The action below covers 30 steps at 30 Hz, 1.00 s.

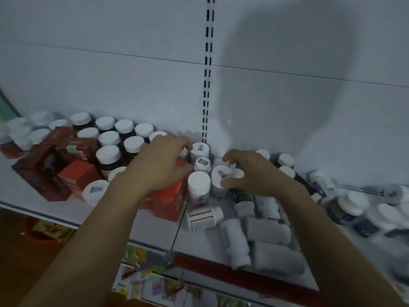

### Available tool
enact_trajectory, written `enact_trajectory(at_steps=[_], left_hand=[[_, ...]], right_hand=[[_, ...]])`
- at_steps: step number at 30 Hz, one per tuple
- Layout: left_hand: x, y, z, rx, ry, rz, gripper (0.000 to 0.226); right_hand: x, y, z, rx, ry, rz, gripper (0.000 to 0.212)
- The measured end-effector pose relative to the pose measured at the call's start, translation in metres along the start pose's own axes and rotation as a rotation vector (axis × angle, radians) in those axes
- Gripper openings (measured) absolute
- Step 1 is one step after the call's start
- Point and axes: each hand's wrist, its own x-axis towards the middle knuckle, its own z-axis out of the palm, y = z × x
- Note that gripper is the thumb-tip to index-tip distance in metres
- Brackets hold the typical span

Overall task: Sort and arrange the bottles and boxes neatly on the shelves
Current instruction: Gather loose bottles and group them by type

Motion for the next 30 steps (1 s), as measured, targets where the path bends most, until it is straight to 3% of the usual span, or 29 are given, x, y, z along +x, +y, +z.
enact_trajectory(at_steps=[4,8,12,16,22,27,30], left_hand=[[0.011,0.022,0.026,0.222,-0.231,0.105,0.046],[0.016,0.026,0.043,0.344,-0.193,0.104,0.048],[0.018,0.023,0.051,0.327,-0.214,0.127,0.064],[0.017,0.024,0.05,0.313,-0.28,0.13,0.057],[0.01,0.021,0.009,0.245,-0.232,0.104,0.062],[0.005,0.022,-0.003,0.247,-0.18,0.079,0.058],[0.003,0.022,0.005,0.212,-0.216,0.071,0.063]], right_hand=[[-0.007,-0.003,0.029,0.007,0.065,-0.034,0.05],[-0.018,0.004,0.031,0.235,0.22,-0.03,0.047],[-0.029,0.014,0.015,0.43,0.4,0.038,0.061],[-0.036,0.022,0.007,0.479,0.387,0.058,0.063],[-0.035,0.016,0.012,0.433,0.399,0.021,0.05],[-0.02,0.0,0.032,0.224,0.203,-0.167,0.035],[-0.006,-0.008,0.031,0.268,0.151,-0.229,0.02]])
